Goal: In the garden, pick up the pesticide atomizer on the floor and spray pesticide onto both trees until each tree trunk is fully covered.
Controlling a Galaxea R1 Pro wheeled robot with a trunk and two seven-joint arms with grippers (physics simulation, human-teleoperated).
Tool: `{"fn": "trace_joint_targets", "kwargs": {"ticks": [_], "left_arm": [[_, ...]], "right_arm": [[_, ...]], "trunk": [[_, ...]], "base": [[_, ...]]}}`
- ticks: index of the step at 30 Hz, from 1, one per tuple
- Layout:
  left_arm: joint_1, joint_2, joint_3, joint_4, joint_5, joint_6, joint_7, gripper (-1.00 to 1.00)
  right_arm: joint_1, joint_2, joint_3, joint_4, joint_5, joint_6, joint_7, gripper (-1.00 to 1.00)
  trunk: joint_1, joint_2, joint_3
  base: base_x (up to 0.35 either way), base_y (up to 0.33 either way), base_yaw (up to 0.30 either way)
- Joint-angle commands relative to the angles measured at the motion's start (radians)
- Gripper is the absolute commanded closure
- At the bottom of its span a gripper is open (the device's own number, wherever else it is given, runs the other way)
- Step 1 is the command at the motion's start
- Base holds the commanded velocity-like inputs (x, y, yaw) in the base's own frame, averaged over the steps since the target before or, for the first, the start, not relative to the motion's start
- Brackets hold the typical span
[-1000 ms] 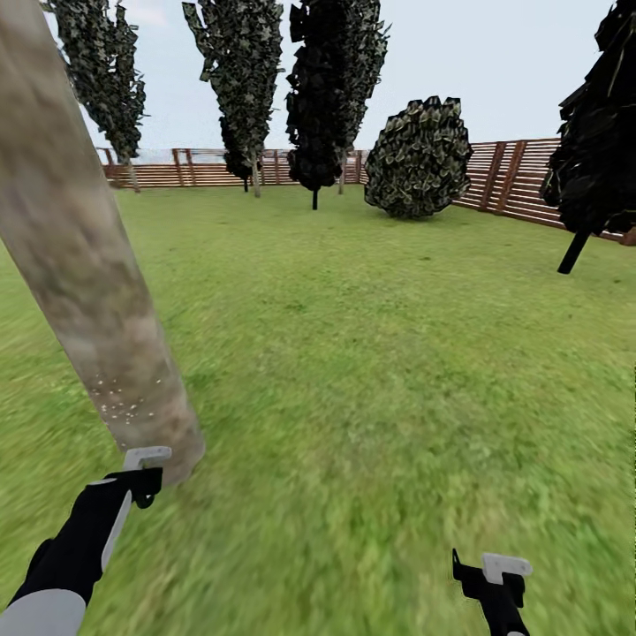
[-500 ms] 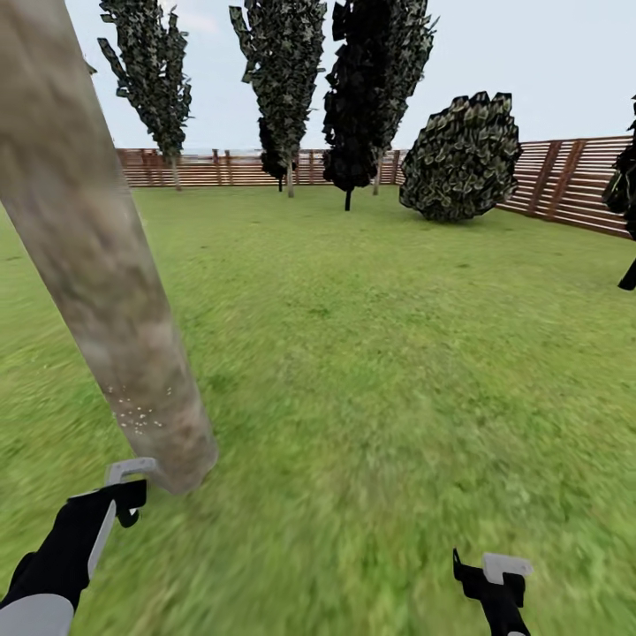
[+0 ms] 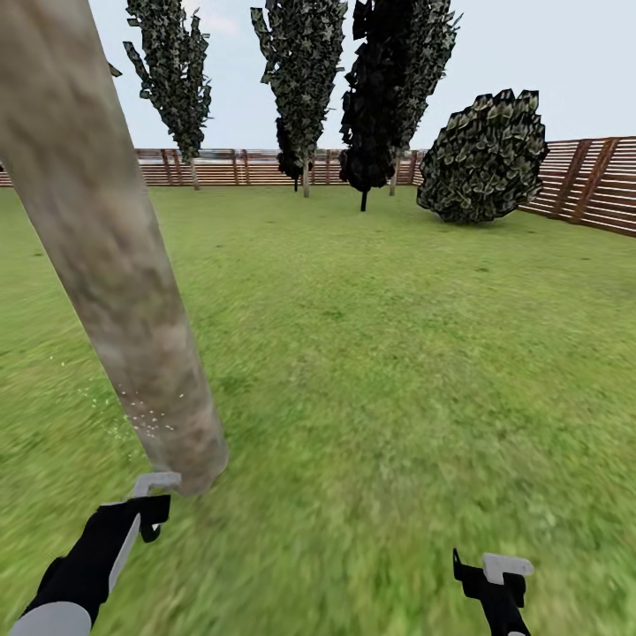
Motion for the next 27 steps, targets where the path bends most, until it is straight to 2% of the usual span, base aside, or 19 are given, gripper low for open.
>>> {"fn": "trace_joint_targets", "kwargs": {"ticks": [1,4,7,15,21,27], "left_arm": [[0.0,-0.002,-0.006,0.007,-0.002,-0.02,0.0,1.0],[0.0,0.015,0.004,0.024,-0.004,-0.054,-0.001,1.0],[0.0,0.055,0.019,0.066,-0.008,-0.062,-0.001,1.0],[0.001,0.048,0.012,0.122,-0.01,-0.064,0.0,1.0],[0.001,0.06,0.017,0.123,-0.011,-0.064,0.002,1.0],[0.001,0.048,0.012,0.13,-0.01,-0.064,0.002,1.0]], "right_arm": [[0.0,-0.001,0.0,0.0,0.0,0.0,0.0,-1.0],[0.0,-0.001,0.0,0.0,-0.001,0.0,0.0,-1.0],[0.0,-0.001,0.0,0.0,-0.001,0.0,0.0,-1.0],[0.0,-0.001,0.0,0.0,0.0,0.0,0.0,-1.0],[0.0,-0.001,0.0,0.0,0.0,0.0,0.0,-1.0],[0.0,-0.001,0.0,0.0,0.0,0.0,0.0,-1.0]], "trunk": [[0.0,0.0,0.0],[0.0,0.0,0.0],[0.0,0.0,0.0],[0.0,0.0,0.0],[0.0,0.0,0.0],[0.0,0.0,0.0]], "base": [[0.0,0.0,0.0],[0.0,0.0,0.0],[0.002,0.0,0.0],[0.275,0.0,0.069],[0.02,-0.051,0.1],[0.0,-0.258,0.002]]}}
